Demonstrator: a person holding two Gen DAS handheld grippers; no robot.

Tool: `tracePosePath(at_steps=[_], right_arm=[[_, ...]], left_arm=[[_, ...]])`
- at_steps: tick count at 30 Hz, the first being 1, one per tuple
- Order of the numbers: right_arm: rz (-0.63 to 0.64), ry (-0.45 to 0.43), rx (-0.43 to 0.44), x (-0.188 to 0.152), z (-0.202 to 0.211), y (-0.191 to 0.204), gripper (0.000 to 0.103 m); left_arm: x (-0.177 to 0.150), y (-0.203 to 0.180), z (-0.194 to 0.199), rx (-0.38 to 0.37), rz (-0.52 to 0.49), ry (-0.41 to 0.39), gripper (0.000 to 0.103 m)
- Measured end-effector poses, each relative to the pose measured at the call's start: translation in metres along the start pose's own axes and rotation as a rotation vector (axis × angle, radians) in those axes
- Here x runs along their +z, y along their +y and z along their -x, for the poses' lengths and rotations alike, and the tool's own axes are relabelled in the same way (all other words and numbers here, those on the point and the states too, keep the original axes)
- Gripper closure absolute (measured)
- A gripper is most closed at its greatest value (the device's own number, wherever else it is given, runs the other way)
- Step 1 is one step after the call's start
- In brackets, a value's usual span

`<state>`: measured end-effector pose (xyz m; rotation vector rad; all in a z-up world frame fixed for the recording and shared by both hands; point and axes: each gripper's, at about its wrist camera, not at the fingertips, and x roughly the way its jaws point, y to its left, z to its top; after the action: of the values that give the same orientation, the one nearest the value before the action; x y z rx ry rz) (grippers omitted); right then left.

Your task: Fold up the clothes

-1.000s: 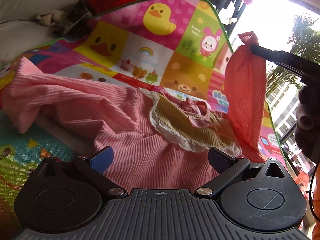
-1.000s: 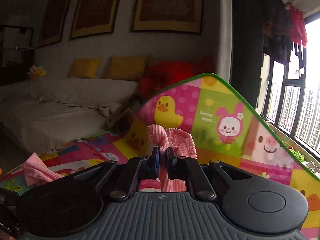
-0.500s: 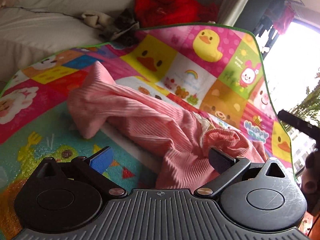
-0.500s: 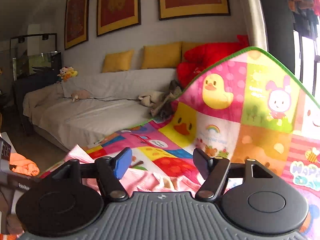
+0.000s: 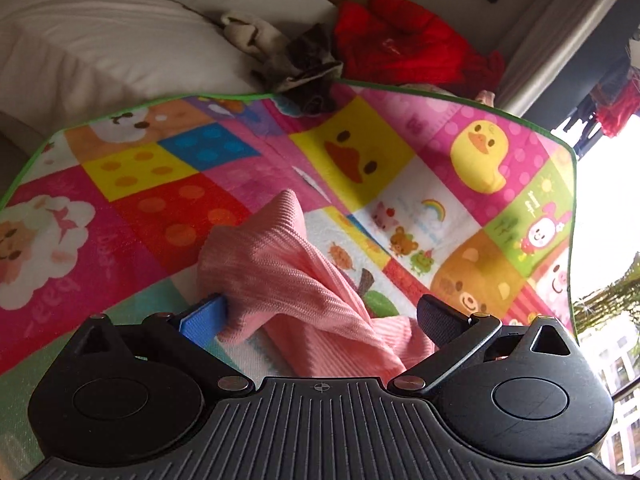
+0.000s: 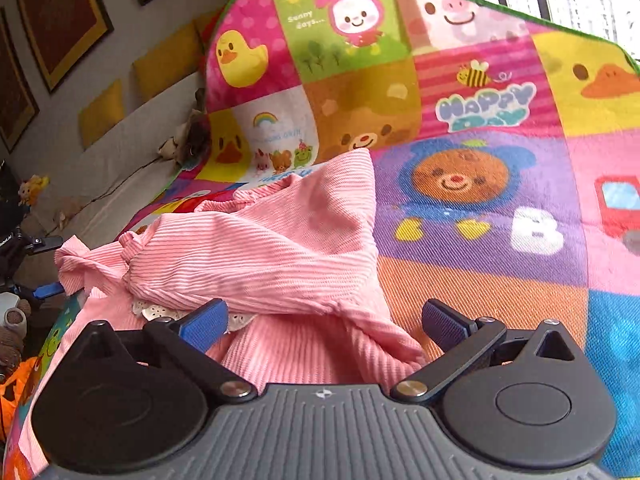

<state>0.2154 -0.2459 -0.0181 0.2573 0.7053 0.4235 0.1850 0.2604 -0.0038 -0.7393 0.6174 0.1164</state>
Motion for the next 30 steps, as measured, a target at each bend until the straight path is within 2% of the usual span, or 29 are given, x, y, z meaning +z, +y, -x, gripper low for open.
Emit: tracePosePath(at_steps=[3, 5, 9, 12, 13, 15, 16, 19, 22, 24, 25, 27, 28, 29, 30], right_arm=[[-0.002, -0.015, 0.010, 0.000, -0.001, 0.000, 0.000], [-0.004, -0.018, 0.015, 0.001, -0.002, -0.001, 0.000], [-0.024, -0.028, 0.029, 0.001, -0.001, -0.003, 0.000], [-0.040, -0.036, 0.041, 0.000, 0.000, -0.005, 0.000], [-0.047, -0.039, 0.046, 0.000, 0.000, -0.006, 0.000], [-0.061, -0.045, 0.057, 0.000, 0.001, -0.008, 0.000], [-0.069, -0.048, 0.064, -0.001, 0.002, -0.010, 0.000], [-0.074, -0.050, 0.067, -0.001, 0.002, -0.010, 0.000], [-0.078, -0.051, 0.068, -0.001, 0.002, -0.010, 0.000], [-0.080, -0.052, 0.069, -0.001, 0.002, -0.011, 0.000], [-0.080, -0.051, 0.069, -0.001, 0.002, -0.010, 0.000], [-0.082, -0.051, 0.071, 0.000, 0.002, -0.011, 0.000], [-0.084, -0.051, 0.072, 0.000, 0.002, -0.011, 0.000], [-0.086, -0.052, 0.074, 0.000, 0.002, -0.012, 0.000], [-0.088, -0.053, 0.075, 0.000, 0.002, -0.012, 0.000]], left_arm=[[-0.014, -0.007, -0.003, -0.038, -0.022, 0.047, 0.000], [-0.023, -0.012, -0.007, -0.027, -0.034, 0.052, 0.000], [-0.025, -0.016, -0.018, 0.078, -0.009, 0.001, 0.000], [-0.019, -0.017, -0.027, 0.156, -0.007, -0.066, 0.001], [-0.017, -0.018, -0.029, 0.176, -0.017, -0.086, 0.005], [-0.015, -0.021, -0.034, 0.191, -0.051, -0.093, 0.046], [-0.014, -0.022, -0.036, 0.188, -0.072, -0.085, 0.061], [-0.019, -0.041, -0.031, 0.189, -0.185, -0.117, 0.083], [-0.034, -0.083, -0.009, 0.153, -0.397, -0.219, 0.085], [-0.051, -0.116, 0.007, 0.089, -0.559, -0.283, 0.085], [-0.060, -0.128, 0.011, 0.047, -0.612, -0.287, 0.085], [-0.077, -0.150, 0.017, -0.045, -0.693, -0.271, 0.081], [-0.085, -0.159, 0.016, -0.101, -0.705, -0.231, 0.078], [-0.092, -0.164, 0.013, -0.155, -0.704, -0.172, 0.068], [-0.100, -0.169, 0.010, -0.199, -0.712, -0.121, 0.052]])
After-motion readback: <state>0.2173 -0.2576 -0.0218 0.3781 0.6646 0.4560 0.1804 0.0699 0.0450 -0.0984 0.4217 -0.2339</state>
